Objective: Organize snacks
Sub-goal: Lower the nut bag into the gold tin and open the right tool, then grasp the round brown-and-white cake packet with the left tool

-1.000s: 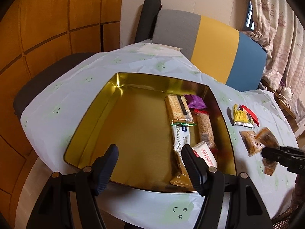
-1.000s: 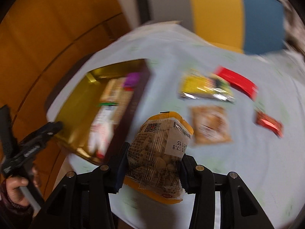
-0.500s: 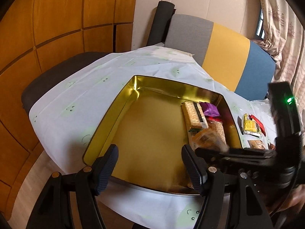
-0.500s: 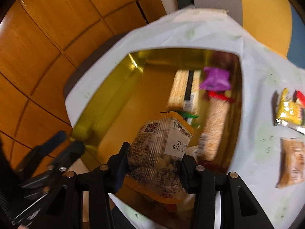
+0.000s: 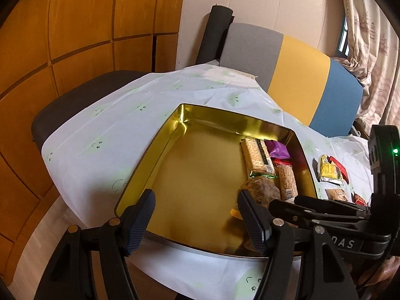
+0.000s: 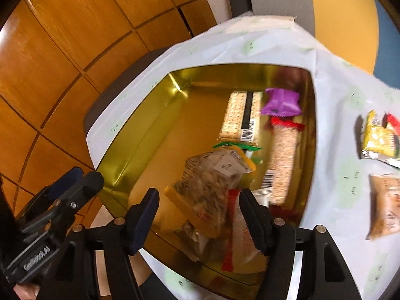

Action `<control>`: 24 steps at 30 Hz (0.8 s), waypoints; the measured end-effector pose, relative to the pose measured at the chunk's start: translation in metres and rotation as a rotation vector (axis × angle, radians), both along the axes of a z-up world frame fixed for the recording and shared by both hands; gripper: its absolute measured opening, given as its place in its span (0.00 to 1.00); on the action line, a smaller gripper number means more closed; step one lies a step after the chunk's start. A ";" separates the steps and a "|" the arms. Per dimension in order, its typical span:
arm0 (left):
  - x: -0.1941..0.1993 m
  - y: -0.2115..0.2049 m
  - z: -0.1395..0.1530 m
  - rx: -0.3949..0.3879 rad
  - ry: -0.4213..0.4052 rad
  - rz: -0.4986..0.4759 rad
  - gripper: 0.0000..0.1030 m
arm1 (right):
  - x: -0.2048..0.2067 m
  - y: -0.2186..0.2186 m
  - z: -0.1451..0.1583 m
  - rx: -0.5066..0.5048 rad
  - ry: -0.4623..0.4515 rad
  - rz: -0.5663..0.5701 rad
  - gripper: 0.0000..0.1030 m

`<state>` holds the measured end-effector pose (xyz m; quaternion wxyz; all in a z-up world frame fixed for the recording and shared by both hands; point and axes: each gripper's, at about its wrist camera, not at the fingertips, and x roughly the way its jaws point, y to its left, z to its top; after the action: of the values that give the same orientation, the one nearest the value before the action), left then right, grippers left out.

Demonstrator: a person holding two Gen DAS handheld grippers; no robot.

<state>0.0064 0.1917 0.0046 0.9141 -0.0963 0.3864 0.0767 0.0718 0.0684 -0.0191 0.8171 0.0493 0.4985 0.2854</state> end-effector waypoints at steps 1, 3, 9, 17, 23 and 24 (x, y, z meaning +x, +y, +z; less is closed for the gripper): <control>0.000 -0.001 0.000 0.001 0.000 -0.004 0.67 | -0.002 -0.002 0.002 -0.007 -0.014 0.001 0.65; -0.001 -0.004 0.001 0.004 -0.001 -0.011 0.67 | -0.004 -0.003 0.005 -0.019 -0.029 0.000 0.65; -0.001 -0.011 0.005 0.014 -0.007 -0.026 0.67 | -0.015 -0.021 0.017 -0.026 -0.076 -0.030 0.63; -0.001 -0.019 0.007 0.023 -0.006 -0.048 0.67 | -0.028 -0.056 0.039 -0.041 -0.159 -0.077 0.63; 0.000 -0.028 0.008 0.034 -0.002 -0.074 0.67 | -0.028 -0.092 0.046 -0.069 -0.182 -0.141 0.63; 0.000 -0.029 0.009 0.037 -0.003 -0.079 0.67 | -0.028 -0.099 0.047 -0.077 -0.189 -0.154 0.63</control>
<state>0.0065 0.1629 0.0133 0.9186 -0.0641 0.3871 0.0472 0.0439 -0.0310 0.0283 0.8812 0.0290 0.4245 0.2060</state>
